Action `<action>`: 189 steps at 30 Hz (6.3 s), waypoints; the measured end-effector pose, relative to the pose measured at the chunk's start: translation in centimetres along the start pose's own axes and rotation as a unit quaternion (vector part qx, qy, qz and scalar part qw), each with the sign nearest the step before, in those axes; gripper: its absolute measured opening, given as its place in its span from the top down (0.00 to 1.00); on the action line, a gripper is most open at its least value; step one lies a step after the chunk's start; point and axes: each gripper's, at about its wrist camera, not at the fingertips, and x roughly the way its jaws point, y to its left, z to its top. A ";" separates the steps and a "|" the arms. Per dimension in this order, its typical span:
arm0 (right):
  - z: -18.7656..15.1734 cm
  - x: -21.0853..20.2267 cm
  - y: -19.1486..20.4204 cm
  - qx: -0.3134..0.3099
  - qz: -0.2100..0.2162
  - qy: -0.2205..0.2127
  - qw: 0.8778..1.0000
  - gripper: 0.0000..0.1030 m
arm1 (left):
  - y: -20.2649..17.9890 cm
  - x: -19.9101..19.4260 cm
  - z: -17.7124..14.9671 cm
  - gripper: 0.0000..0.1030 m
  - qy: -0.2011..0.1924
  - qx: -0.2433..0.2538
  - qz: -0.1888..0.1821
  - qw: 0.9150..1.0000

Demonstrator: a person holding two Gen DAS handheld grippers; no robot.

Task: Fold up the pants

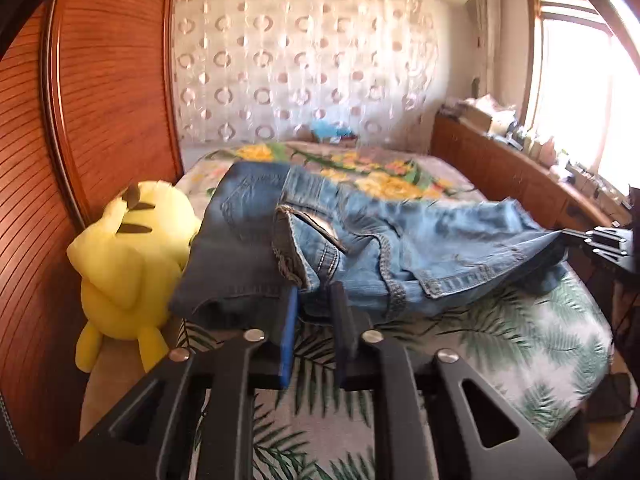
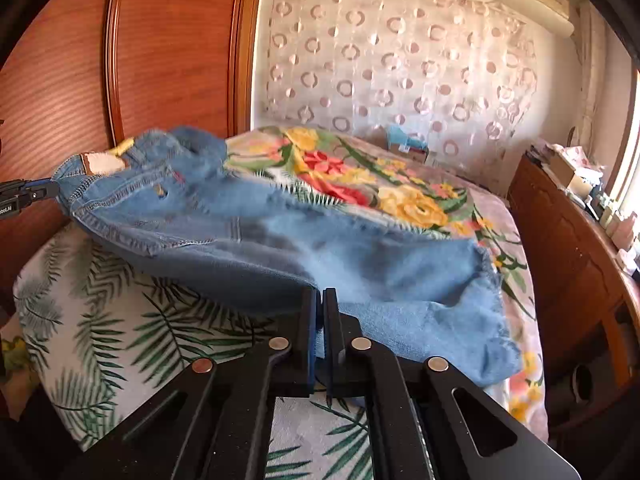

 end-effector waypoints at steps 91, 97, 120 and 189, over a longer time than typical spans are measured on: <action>-4.7 3.3 -13.4 0.193 -0.088 0.065 0.975 0.93 | -14.4 5.4 -3.2 0.18 0.057 0.089 -0.102 0.989; -1.0 0.5 -9.7 0.147 -0.058 0.023 0.987 0.93 | -12.8 4.4 -2.9 0.18 0.049 0.077 -0.095 0.991; 8.1 -2.1 4.3 0.004 0.121 0.011 0.993 0.93 | -5.8 0.6 -2.4 0.18 0.018 0.033 -0.056 0.998; -1.9 5.5 3.3 0.055 0.123 0.095 0.986 0.71 | -4.0 1.2 -4.6 0.86 0.079 0.037 -0.054 0.995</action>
